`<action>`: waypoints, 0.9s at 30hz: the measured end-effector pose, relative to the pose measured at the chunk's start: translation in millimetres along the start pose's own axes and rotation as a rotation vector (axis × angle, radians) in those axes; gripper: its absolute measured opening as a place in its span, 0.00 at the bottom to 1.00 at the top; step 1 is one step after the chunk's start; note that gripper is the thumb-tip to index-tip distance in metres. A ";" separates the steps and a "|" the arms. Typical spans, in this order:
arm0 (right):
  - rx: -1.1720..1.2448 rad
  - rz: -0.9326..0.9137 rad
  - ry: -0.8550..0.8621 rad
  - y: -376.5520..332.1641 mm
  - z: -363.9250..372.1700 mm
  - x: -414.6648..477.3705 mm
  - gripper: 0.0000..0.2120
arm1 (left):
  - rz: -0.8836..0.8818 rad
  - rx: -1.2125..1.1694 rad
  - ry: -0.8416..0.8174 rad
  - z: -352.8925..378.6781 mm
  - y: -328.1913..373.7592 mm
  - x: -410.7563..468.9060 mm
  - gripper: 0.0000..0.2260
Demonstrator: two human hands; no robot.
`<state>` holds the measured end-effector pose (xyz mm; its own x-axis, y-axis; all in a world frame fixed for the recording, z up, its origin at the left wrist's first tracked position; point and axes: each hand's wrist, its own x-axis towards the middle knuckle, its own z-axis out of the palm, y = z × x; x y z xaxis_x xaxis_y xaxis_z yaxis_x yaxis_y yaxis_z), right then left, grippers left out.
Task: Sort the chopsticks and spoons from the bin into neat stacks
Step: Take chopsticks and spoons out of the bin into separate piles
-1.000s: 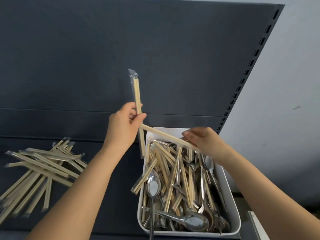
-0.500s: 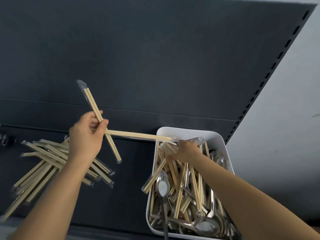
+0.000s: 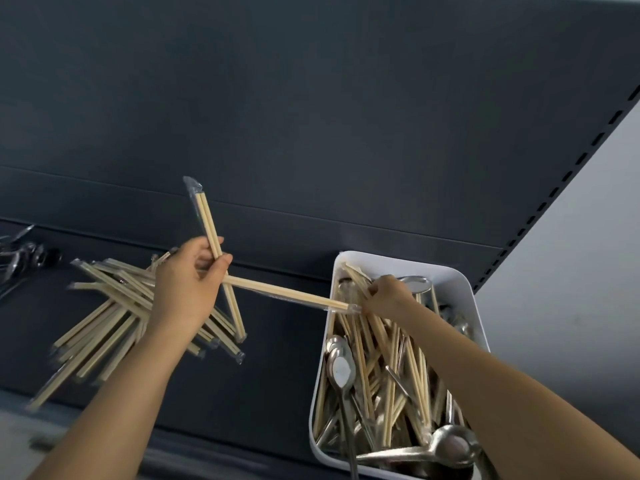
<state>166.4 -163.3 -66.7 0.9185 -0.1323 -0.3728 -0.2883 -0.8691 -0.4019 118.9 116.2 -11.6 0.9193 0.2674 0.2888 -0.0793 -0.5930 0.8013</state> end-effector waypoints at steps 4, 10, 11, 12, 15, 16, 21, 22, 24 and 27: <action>0.135 -0.041 0.021 -1.0 -15.8 -6.8 0.06 | 0.026 -0.001 -0.016 10.7 8.6 2.1 0.12; 0.341 -0.126 0.094 2.2 -42.2 -16.3 0.11 | 0.062 -0.017 -0.033 26.8 22.7 3.0 0.11; 0.380 -0.143 0.116 2.9 -45.8 -17.9 0.12 | 0.067 -0.017 -0.035 28.5 24.7 2.8 0.11; 0.428 -0.160 0.134 3.3 -49.6 -20.0 0.13 | 0.072 -0.017 -0.037 29.9 26.8 2.4 0.11; 0.539 -0.201 0.158 4.3 -61.5 -27.5 0.11 | 0.080 -0.021 -0.038 32.8 32.6 1.4 0.11; 0.558 -0.216 0.164 4.3 -65.6 -31.0 0.09 | 0.082 -0.023 -0.036 33.4 34.1 1.3 0.11; 0.643 -0.303 0.215 4.8 -84.4 -46.3 0.08 | 0.099 -0.027 -0.030 34.7 41.8 1.1 0.11; 0.644 -0.321 0.232 5.1 -87.2 -49.1 0.08 | 0.105 -0.029 -0.030 34.9 43.4 0.9 0.11; 0.643 -0.349 0.275 5.8 -92.1 -52.8 0.07 | 0.113 -0.036 -0.026 34.0 46.5 0.4 0.11; 0.692 -0.396 0.342 5.0 -102.7 -59.2 0.06 | 0.117 -0.021 0.003 27.4 51.4 -2.9 0.11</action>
<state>138.4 -208.8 39.2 0.9851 -0.1140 0.1289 0.0715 -0.4105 -0.9091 122.7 64.2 14.4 0.9021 0.1993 0.3827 -0.1943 -0.6041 0.7728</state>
